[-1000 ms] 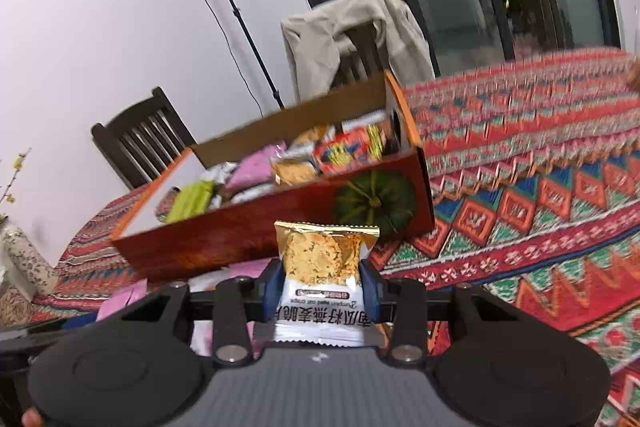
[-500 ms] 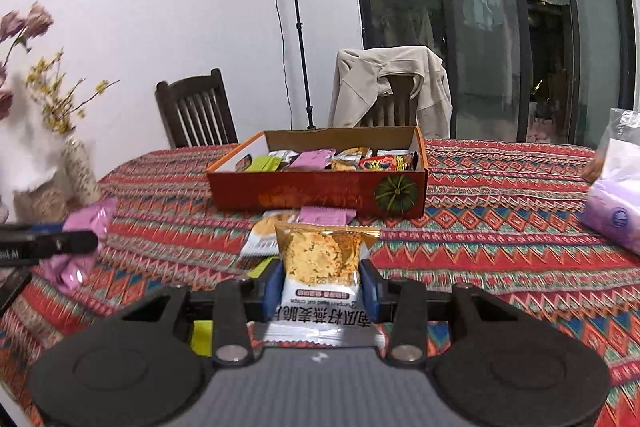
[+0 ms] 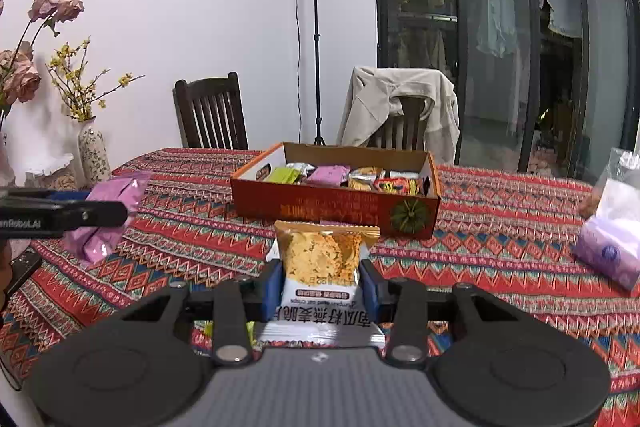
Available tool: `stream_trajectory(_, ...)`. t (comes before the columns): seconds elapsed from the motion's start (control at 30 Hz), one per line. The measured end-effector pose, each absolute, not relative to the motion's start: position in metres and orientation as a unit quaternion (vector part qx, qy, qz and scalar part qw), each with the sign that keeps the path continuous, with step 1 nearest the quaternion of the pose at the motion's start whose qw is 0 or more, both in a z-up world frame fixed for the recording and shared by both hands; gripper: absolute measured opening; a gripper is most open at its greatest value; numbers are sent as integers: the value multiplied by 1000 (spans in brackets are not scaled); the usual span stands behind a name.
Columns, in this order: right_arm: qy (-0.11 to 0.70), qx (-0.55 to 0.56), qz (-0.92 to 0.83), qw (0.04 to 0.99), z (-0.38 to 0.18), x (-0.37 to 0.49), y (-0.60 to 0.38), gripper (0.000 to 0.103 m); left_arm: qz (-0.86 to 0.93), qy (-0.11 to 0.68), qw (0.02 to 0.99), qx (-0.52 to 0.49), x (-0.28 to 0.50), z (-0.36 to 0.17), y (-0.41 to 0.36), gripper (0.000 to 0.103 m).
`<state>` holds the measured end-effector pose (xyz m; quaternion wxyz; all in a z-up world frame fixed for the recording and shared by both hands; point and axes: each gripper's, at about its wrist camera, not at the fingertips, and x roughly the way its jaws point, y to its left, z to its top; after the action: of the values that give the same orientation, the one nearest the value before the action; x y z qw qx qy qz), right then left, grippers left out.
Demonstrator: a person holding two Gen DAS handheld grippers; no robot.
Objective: Organize snacks
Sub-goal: 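Carry both packets into the box and open both tools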
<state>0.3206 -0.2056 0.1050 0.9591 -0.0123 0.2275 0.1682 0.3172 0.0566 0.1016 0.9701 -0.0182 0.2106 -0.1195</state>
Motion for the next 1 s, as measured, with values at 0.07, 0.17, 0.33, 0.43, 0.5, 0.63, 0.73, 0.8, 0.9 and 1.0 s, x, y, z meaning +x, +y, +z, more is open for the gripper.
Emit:
stream_trajectory(0.07,223,-15,172,960,109,326,-203,40,-123,207,970,-15,327,106,56,60)
stream_trajectory(0.17,216,-14,181,959,116,342,-201,40,-134,211,968,-15,350,113,56,60)
stream_trajectory(0.33,207,-16,191,959,130,392,-195,40,-148,215,965,-14,411,126,54,60)
stream_trajectory(0.43,203,-15,199,959,143,432,-191,40,-149,232,961,-24,467,130,52,60)
stream_trajectory(0.5,212,-8,210,954,149,469,-189,40,-146,245,958,-27,507,128,49,60)
stream_trajectory(0.63,253,0,217,943,144,549,-180,40,-130,281,951,-23,581,106,38,60)
stream_trajectory(0.73,295,1,206,933,124,606,-171,40,-123,313,942,-10,626,80,29,60)
stream_trajectory(0.8,324,-4,196,925,106,636,-165,40,-120,334,935,-1,648,60,24,60)
stream_trajectory(0.9,363,-18,186,913,77,669,-156,41,-110,359,927,10,668,34,23,60)
stream_trajectory(1.0,388,-41,179,903,51,686,-145,41,-101,379,920,11,678,12,26,62)
